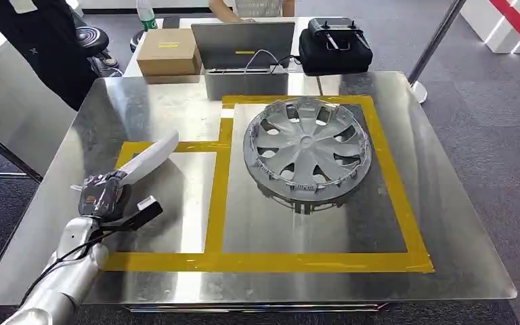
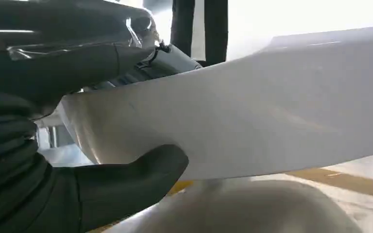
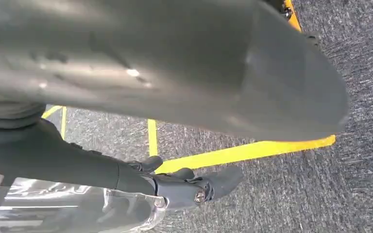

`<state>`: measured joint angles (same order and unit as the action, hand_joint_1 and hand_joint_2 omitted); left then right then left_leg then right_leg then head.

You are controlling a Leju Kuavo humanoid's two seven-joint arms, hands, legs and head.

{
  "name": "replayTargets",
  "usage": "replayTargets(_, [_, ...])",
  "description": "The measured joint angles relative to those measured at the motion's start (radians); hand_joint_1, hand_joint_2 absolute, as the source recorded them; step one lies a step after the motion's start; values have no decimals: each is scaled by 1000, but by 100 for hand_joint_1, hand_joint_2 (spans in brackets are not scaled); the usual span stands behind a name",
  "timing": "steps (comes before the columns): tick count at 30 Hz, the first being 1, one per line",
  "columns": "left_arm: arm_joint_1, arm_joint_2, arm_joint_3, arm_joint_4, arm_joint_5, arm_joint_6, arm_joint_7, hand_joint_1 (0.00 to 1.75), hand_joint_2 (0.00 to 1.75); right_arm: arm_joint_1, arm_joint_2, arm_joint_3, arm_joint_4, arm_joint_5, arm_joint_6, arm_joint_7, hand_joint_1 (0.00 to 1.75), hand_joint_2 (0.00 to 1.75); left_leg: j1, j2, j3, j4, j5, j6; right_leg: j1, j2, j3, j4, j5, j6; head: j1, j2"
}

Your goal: Take the parts from the cabinet and place them on the table.

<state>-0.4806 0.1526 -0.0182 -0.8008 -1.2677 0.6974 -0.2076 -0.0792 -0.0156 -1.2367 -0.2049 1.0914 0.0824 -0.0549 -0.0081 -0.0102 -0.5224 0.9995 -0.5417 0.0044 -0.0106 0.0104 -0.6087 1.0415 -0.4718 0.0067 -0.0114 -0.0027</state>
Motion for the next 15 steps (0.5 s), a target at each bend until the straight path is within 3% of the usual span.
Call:
replayTargets(8, [170,-63,156,-262,-36,2,-184,175,175,0,-1,0,0,0,-1,0,0,0,0,0,0,0,-1,1,-1,0,0,0,0,0,0,0])
replayTargets(15, [241,-119,210,-402,-63,2,-208,175,175,0,-1,-2,0,-8,-1,0,0,0,0,0,0,0,-1,1,-1,0,1,-1,0,0,0,0])
